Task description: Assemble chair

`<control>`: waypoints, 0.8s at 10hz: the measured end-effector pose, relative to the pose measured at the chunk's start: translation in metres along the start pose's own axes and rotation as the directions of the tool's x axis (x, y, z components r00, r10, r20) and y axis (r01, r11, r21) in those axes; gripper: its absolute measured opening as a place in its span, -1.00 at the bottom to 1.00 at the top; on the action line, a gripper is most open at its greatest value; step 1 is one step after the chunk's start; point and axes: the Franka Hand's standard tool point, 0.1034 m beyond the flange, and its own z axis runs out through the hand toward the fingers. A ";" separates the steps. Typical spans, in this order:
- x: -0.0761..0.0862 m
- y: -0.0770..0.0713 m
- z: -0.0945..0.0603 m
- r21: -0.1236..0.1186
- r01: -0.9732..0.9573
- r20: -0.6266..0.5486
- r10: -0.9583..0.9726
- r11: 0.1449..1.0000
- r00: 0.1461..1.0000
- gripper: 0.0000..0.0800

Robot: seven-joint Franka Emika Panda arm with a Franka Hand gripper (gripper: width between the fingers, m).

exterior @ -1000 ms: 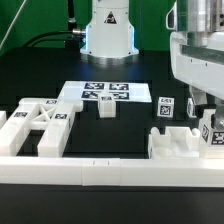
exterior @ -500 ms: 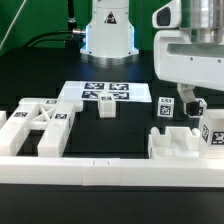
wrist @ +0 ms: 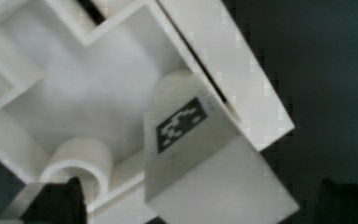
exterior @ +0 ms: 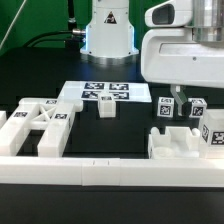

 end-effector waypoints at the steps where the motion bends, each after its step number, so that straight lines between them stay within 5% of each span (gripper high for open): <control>1: -0.001 0.000 0.000 -0.021 0.064 0.012 -0.064 0.998 0.998 0.62; 5: -0.003 -0.001 0.005 -0.056 0.344 0.020 -0.343 0.937 0.939 0.62; 7: -0.004 -0.001 0.008 -0.054 0.346 0.018 -0.345 0.937 0.938 0.62; 8: -0.005 -0.003 0.010 -0.053 0.339 0.017 -0.339 0.939 0.941 0.31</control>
Offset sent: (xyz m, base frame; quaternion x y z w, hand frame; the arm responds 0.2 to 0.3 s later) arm 0.0039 0.0075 -0.0049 -0.0325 -0.0095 -0.2063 0.9779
